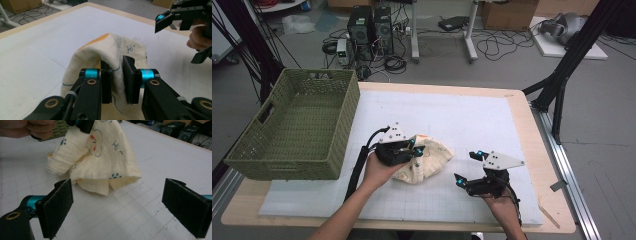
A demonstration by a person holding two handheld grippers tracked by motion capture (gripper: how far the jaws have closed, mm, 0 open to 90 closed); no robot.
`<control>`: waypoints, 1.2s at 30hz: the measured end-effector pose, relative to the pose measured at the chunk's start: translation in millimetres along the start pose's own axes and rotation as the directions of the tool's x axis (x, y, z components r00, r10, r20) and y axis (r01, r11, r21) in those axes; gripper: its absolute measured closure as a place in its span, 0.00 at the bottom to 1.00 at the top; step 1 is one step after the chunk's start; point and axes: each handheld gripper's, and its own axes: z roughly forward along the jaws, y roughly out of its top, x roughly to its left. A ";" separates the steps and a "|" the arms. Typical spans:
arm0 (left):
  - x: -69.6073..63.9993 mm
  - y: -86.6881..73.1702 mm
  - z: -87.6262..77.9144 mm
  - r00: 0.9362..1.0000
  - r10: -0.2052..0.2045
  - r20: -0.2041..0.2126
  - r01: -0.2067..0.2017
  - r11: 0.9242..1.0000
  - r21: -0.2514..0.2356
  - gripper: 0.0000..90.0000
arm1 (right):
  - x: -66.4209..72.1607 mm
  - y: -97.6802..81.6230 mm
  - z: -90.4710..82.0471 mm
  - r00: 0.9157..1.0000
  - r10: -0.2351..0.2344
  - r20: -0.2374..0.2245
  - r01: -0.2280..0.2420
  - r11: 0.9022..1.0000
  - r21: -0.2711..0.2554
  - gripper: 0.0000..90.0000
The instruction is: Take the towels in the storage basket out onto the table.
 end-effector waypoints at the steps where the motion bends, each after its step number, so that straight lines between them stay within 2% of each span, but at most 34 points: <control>1: 0.2 -0.6 1.1 1.000 -0.004 0.005 0.004 1.000 0.000 0.84 | -0.3 0.1 0.3 1.000 0.005 0.001 -0.005 1.000 0.001 0.10; 12: 0.4 -5.1 11.5 1.000 -0.013 0.028 0.013 1.000 0.020 0.75 | -1.4 1.7 5.4 1.000 0.025 -0.008 -0.025 1.000 0.007 0.11; 16: -0.5 -5.2 11.6 0.999 -0.003 0.038 0.002 0.999 0.041 0.64 | -2.2 1.9 6.1 1.000 0.028 -0.010 -0.028 1.000 0.005 0.11; 19: -1.4 -3.4 6.5 0.999 0.010 0.033 -0.011 0.999 0.037 0.54 | -2.6 1.9 6.9 0.999 0.035 -0.014 -0.035 0.999 0.003 0.11; 22: 0.3 -2.0 -0.2 0.999 0.005 0.039 -0.006 1.000 0.026 0.50 | -3.3 1.8 7.9 1.000 0.026 -0.014 -0.026 1.000 0.004 0.11; 31: 2.6 -4.3 -13.0 0.999 0.001 0.045 -0.001 1.000 0.008 0.48 | -3.2 2.5 9.7 0.999 0.026 -0.019 -0.026 1.000 0.003 0.11; 36: 5.7 -10.6 -24.3 0.999 -0.007 0.032 0.007 1.000 0.003 0.48 | -2.7 2.8 10.3 0.999 0.031 -0.021 -0.031 0.999 0.007 0.11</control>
